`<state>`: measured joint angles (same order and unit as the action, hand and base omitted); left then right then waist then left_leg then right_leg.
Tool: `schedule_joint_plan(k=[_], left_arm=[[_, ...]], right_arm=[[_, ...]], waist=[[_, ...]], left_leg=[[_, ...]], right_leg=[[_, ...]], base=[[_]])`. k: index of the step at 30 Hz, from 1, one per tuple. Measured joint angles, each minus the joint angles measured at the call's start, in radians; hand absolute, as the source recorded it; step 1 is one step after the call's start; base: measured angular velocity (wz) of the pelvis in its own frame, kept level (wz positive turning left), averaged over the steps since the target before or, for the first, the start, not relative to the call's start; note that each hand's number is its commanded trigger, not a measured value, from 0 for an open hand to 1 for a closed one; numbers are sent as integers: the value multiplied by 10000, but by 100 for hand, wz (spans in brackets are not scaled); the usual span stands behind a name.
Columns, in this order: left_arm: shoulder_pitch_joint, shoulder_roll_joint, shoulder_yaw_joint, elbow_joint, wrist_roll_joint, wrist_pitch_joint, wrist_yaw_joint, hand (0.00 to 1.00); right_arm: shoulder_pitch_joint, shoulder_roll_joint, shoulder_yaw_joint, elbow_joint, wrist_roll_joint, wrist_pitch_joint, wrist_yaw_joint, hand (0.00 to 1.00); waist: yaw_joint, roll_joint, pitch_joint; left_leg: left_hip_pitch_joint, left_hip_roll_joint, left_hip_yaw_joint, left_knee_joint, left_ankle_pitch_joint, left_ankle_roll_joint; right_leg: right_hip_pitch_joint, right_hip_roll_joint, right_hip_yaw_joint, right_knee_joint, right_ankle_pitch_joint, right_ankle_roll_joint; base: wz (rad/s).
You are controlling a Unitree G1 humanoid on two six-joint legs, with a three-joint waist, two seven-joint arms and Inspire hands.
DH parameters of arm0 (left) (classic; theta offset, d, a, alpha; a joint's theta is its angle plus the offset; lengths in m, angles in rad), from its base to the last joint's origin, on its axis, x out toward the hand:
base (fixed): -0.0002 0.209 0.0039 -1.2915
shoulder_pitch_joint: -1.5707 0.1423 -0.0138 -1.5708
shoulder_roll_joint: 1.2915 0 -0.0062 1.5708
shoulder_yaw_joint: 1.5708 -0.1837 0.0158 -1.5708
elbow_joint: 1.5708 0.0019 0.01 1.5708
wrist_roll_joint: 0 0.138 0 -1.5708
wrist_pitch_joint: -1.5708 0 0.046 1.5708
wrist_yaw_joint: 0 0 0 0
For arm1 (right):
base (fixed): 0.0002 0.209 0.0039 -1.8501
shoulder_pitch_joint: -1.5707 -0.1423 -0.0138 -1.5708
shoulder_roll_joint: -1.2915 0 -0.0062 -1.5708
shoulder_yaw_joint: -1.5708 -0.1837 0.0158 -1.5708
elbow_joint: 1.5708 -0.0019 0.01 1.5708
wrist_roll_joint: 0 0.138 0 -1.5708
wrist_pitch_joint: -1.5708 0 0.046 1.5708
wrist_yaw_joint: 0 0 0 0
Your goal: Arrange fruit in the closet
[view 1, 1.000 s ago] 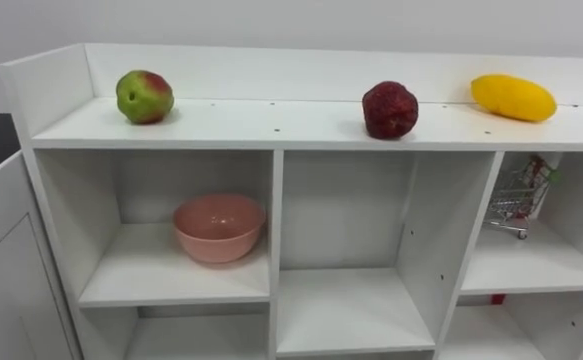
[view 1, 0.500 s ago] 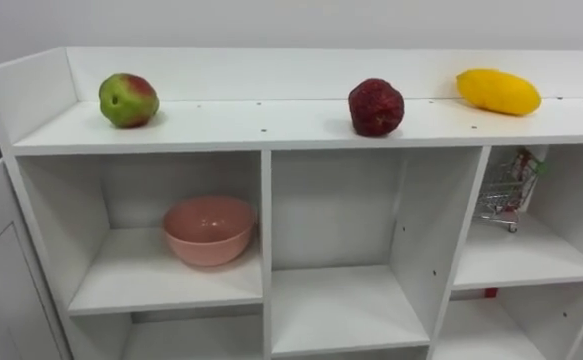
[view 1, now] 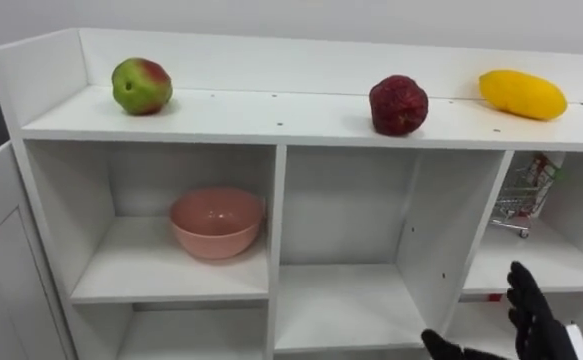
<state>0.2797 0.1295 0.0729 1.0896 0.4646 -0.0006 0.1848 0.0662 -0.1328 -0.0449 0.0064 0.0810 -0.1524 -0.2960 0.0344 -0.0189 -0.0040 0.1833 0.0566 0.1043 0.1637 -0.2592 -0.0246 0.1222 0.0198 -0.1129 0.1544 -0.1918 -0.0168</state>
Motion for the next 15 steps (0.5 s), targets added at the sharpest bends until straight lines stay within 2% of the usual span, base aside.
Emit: schedule_joint_plan(k=[4, 7, 13, 15], left_arm=[[67, -46, -13, -1, -9, 2, 0, 0], [35, -35, -121, 100, -13, -1, 0, 0], [34, -34, -181, 312, -9, -64, -83, 0], [46, -27, -180, 312, -9, -64, -237, 0]], right_arm=[[-173, -17, 14, -1057, -34, -128, -318, 0], [-528, -29, 41, -1101, -32, -231, -506, 0], [-987, -119, 17, -1353, -33, -266, -745, 0], [-1132, -238, 20, -1452, 13, -426, -725, 0]], waist=[[22, 177, -19], [21, 208, -3], [46, 1, -12], [71, -39, -14]], left_leg=[[-59, 10, -4, 29, 1, 0], [-57, 18, -3, 35, 4, 1], [-65, 11, -6, 44, 18, 25], [-68, 9, -12, 43, 19, 25]], right_leg=[[-61, -3, -45, 63, 9, -15], [-102, -5, -67, 175, 11, -20], [-174, -21, -100, 203, 18, -29], [-166, -22, -118, 185, 22, -29]], base=[[2], [0], [0], [0]])
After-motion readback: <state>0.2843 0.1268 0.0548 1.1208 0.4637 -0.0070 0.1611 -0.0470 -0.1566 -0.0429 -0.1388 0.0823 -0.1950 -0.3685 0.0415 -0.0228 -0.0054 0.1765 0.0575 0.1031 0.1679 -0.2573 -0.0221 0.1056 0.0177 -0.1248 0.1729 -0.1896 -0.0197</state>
